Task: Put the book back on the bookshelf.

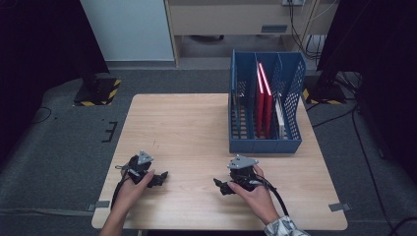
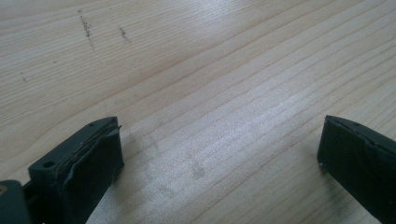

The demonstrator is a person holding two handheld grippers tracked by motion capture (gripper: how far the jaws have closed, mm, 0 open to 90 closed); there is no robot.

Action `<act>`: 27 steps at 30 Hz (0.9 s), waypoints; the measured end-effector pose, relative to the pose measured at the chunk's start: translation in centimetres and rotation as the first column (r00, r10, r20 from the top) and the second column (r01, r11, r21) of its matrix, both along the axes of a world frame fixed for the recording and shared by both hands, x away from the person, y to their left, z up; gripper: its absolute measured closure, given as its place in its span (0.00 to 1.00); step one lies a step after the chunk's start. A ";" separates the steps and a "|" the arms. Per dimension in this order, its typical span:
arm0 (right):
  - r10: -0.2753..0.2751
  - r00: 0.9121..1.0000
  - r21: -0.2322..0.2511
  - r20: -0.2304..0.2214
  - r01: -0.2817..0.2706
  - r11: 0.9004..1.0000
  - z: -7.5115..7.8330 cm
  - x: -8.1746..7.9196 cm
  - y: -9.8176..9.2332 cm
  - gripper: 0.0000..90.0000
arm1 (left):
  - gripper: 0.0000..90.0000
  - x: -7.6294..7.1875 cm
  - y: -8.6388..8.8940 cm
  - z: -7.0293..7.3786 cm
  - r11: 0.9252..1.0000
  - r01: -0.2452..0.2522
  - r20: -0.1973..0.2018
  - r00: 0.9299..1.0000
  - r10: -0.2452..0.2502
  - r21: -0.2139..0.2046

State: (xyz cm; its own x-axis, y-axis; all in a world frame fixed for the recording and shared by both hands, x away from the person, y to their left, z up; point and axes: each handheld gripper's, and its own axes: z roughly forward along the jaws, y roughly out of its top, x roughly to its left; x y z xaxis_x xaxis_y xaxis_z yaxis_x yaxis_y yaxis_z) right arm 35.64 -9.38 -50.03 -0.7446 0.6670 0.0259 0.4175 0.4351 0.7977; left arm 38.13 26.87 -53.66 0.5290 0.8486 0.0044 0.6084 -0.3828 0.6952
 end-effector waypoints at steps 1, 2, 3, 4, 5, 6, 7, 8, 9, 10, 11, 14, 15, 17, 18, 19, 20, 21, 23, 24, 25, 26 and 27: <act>-0.001 1.000 0.001 -0.004 0.001 1.000 -0.1 0.0 0.1 0.08 | 0.00 0.0 0.0 0.0 1.000 0.000 0.000 1.000 0.000 0.000; 0.005 1.000 -0.002 -0.006 -0.005 1.000 -0.1 0.1 0.3 0.08 | 0.00 0.0 0.0 0.0 1.000 0.000 0.000 1.000 0.000 0.000; 0.009 1.000 -0.004 -0.008 -0.009 1.000 -0.2 0.1 0.4 0.08 | 0.00 0.0 0.0 0.0 1.000 0.000 0.000 1.000 0.000 0.000; 0.009 1.000 -0.004 -0.008 -0.009 1.000 -0.2 0.1 0.4 0.08 | 0.00 0.0 0.0 0.0 1.000 0.000 0.000 1.000 0.000 0.000; 0.010 1.000 -0.006 -0.013 -0.010 1.000 -0.2 0.2 0.6 0.08 | 0.00 0.0 0.0 0.0 1.000 0.000 0.000 1.000 0.000 0.000; 0.015 1.000 -0.009 -0.019 -0.015 1.000 -0.4 0.3 1.0 0.08 | 0.00 0.0 0.0 0.0 1.000 0.000 0.000 1.000 0.000 0.000; 0.019 1.000 -0.011 -0.021 -0.019 1.000 -0.4 0.4 1.2 0.08 | 0.00 0.0 0.0 0.0 1.000 0.000 0.000 1.000 0.000 0.000; 0.019 1.000 -0.011 -0.022 -0.019 1.000 -0.5 0.4 1.4 0.08 | 0.00 0.0 0.0 0.0 1.000 0.000 0.000 1.000 0.000 0.000; 0.020 0.999 -0.011 -0.025 -0.021 1.000 -0.5 0.5 1.6 0.08 | 0.00 0.0 0.0 0.0 1.000 0.000 0.000 1.000 0.000 0.000; 0.020 0.999 -0.011 -0.025 -0.021 1.000 -0.5 0.5 1.6 0.08 | 0.00 0.0 0.0 0.0 1.000 0.000 0.000 1.000 0.000 0.000; 0.021 0.999 -0.015 -0.027 -0.022 1.000 -0.6 0.6 1.8 0.08 | 0.00 0.0 0.0 0.0 1.000 0.000 0.000 1.000 0.000 0.000; 0.010 0.999 -0.009 -0.043 -0.010 1.000 -0.9 1.3 2.4 0.08 | 0.00 0.0 0.0 0.0 1.000 0.001 0.000 1.000 -0.001 0.000; 0.010 0.999 -0.009 -0.043 -0.010 1.000 -0.9 1.3 2.4 0.08 | 0.00 0.0 0.0 0.0 1.000 0.001 0.000 1.000 -0.001 0.000; -0.004 0.999 -0.005 -0.053 0.004 1.000 -1.2 1.9 2.7 0.09 | 0.00 0.0 0.0 0.0 1.000 0.001 0.000 1.000 -0.001 0.000; -0.004 0.999 -0.005 -0.053 0.004 1.000 -1.2 1.9 2.7 0.09 | 0.00 0.0 0.0 0.0 1.000 0.001 0.000 1.000 -0.001 0.000; -0.022 0.998 -0.004 -0.057 0.021 1.000 -1.5 2.3 2.9 0.09 | 0.00 0.0 0.0 0.0 1.000 0.001 0.000 1.000 -0.001 0.000; -0.022 0.998 -0.004 -0.057 0.021 1.000 -1.5 2.3 2.9 0.09 | 0.00 0.0 0.0 0.0 1.000 0.001 0.000 1.000 -0.001 0.000; -0.024 0.998 -0.006 -0.058 0.024 1.000 -1.7 2.5 2.9 0.09 | 0.00 0.0 0.0 0.0 1.000 0.001 0.000 1.000 -0.001 0.000; -0.039 0.997 -0.008 -0.061 0.039 0.999 -1.9 2.8 3.1 0.09 | 0.00 0.0 0.0 0.0 1.000 0.002 0.000 1.000 -0.002 0.000; -0.044 0.997 -0.012 -0.063 0.043 0.999 -2.0 2.9 3.2 0.09 | 0.00 0.0 0.0 0.0 1.000 0.000 0.001 1.000 0.000 -0.003; -0.044 0.997 -0.012 -0.063 0.043 0.999 -2.0 2.9 3.2 0.09 | 0.00 0.0 0.0 0.0 1.000 0.000 0.001 1.000 0.000 -0.003; -0.057 0.996 -0.015 -0.066 0.056 0.998 -2.2 3.1 3.2 0.09 | 0.00 0.0 0.0 0.0 1.000 0.001 0.001 1.000 -0.001 -0.003; -0.063 0.996 -0.021 -0.065 0.062 0.998 -2.3 3.2 3.3 0.09 | 0.00 0.0 0.0 0.0 1.000 0.001 0.001 1.000 -0.001 -0.003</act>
State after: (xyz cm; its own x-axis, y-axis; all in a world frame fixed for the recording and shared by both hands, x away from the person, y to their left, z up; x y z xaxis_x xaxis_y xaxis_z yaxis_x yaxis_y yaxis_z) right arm 38.82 -6.13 -52.32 -0.6985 0.7131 0.0607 0.4958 0.4210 0.7596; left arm 38.13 26.84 -53.67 0.5294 0.8484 0.0026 0.6077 -0.3814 0.6966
